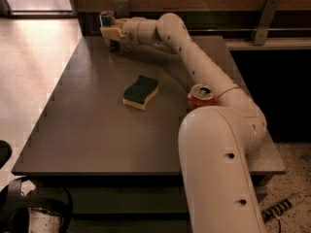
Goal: Pick redbull can
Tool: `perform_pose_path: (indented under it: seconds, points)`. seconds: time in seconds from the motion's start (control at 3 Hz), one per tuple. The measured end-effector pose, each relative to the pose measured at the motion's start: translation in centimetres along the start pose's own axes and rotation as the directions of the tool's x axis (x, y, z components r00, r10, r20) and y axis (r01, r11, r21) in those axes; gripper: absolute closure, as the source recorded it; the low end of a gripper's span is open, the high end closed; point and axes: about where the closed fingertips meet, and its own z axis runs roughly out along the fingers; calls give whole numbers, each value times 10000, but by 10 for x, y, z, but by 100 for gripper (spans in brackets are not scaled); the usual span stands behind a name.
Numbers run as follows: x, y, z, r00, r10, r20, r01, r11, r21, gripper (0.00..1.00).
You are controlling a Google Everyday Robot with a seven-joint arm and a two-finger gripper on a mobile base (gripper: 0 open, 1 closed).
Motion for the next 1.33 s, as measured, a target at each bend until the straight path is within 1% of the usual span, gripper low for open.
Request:
perform_pose_path:
  seconds: [0.33,0.67,1.33]
  points:
    - [-5,-4,-5,9999,-61,-154,63,10000,71,100]
    - [-15,-12,-12,9993,-206,-327,211,9997,152,100]
    - [-36,-26,-31,9966,-444,-687,477,9977,479,100]
